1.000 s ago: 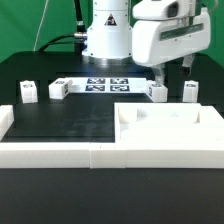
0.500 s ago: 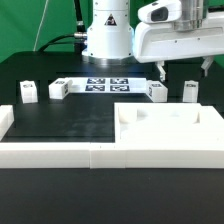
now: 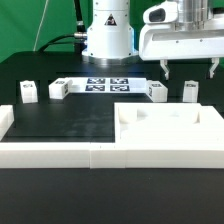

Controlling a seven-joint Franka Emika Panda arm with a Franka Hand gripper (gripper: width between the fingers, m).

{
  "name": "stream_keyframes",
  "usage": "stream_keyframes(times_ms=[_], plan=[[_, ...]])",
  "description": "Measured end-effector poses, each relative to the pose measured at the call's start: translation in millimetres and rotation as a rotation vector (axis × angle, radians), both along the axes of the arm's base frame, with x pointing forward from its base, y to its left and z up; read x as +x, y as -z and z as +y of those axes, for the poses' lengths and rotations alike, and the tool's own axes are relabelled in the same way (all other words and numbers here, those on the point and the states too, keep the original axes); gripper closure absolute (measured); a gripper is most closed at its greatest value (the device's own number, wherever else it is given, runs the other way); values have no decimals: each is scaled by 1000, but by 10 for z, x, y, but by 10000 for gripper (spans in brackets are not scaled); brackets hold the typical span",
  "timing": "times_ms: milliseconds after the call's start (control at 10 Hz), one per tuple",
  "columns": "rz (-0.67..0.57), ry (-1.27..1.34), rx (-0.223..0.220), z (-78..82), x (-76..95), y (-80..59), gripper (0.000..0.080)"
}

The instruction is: Assemble one leg

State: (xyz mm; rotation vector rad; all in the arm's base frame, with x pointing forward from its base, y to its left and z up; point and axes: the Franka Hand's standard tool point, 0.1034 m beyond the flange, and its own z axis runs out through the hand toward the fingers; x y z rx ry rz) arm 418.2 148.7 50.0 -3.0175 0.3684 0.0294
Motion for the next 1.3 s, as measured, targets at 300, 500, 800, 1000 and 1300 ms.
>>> stream_keyframes(times_ms=[300, 500, 800, 1000, 1300], plan=[[27, -28, 2, 51, -74, 60, 150], [218, -60, 21, 41, -85, 46, 150], [429, -98, 51, 27, -101, 51, 150], [562, -105, 72, 68, -74, 83, 150], [783, -125, 94, 84, -157, 121, 150]])
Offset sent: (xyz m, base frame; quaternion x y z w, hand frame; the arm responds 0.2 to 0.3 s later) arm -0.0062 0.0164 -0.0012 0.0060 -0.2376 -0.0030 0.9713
